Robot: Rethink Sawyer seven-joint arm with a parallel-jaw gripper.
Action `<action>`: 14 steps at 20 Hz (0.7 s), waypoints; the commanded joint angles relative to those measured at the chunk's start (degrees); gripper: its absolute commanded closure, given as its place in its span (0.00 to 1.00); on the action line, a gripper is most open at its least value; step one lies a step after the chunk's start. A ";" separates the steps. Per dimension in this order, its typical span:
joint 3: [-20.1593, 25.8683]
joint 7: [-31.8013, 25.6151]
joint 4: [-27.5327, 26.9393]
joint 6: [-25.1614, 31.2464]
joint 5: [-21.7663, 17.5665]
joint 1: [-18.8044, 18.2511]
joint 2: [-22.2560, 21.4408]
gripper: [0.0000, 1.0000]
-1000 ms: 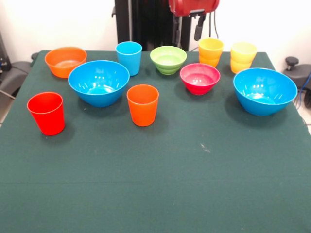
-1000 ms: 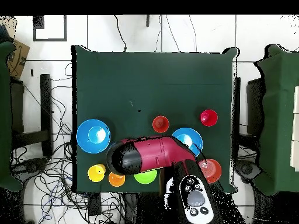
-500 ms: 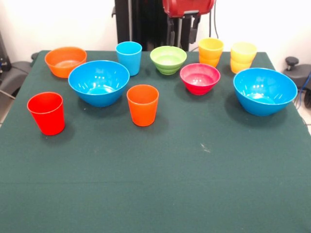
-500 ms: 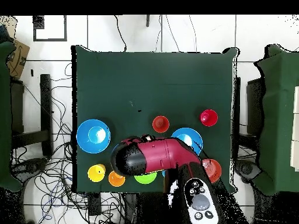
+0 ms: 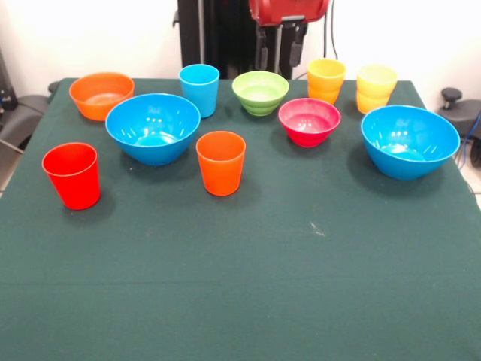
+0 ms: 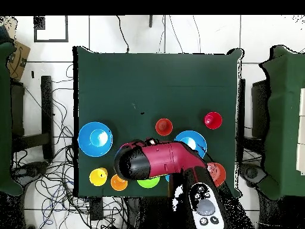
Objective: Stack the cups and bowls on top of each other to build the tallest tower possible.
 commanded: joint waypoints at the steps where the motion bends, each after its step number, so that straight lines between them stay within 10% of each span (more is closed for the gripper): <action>1: 0.58 4.18 2.20 0.96 -1.29 0.58 2.13 0.00; 14: 0.25 4.77 0.11 -2.85 -3.07 1.01 6.93 0.00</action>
